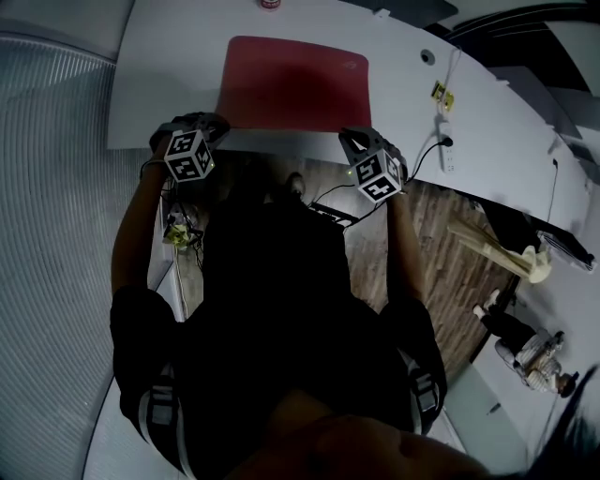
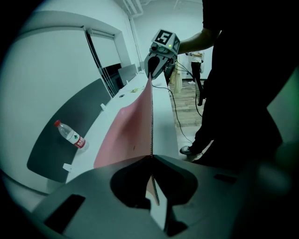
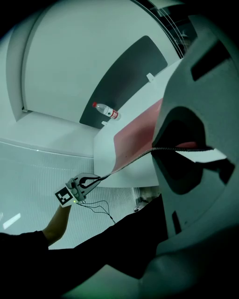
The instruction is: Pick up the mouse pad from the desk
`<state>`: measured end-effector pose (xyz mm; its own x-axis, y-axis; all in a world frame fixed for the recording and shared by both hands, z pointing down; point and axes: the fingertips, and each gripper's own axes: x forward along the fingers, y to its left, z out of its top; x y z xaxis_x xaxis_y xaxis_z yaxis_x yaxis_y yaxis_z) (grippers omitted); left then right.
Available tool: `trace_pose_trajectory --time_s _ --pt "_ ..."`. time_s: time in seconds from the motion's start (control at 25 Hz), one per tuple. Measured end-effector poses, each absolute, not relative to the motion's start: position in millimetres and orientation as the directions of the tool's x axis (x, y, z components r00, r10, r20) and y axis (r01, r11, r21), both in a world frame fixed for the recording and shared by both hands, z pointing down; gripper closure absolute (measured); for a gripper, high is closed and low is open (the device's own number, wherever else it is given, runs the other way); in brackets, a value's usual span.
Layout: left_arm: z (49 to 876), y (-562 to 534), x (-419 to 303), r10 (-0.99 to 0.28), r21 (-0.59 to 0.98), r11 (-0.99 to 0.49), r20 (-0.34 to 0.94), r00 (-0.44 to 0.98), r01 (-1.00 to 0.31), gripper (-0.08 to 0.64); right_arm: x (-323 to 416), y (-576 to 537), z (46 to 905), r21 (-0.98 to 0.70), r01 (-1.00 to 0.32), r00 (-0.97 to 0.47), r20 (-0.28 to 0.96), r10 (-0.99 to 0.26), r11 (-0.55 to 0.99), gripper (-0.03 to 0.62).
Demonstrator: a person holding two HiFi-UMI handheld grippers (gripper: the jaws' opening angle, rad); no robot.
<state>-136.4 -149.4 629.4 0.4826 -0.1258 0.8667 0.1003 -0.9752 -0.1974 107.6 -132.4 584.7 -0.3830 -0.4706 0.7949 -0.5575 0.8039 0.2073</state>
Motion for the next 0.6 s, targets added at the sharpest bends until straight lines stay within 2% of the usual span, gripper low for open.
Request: trace_pose_trajectory --time_s 0.36,0.6 --pt "587.2 -179.6 -136.3 -0.309 -0.358 -0.934 0.808 0.502 0.002 0.546 108.9 -143.2 558.0 0.266 -0.54 -0.381 0.769 -0.514 0.798 0.581" --pt "566.5 -193.6 -134.2 -0.374 -0.403 -0.913 0.78 0.502 -0.054 0.546 111.5 -150.3 543.9 0.291 -0.542 -0.382 0.751 -0.539 0.788 0.581"
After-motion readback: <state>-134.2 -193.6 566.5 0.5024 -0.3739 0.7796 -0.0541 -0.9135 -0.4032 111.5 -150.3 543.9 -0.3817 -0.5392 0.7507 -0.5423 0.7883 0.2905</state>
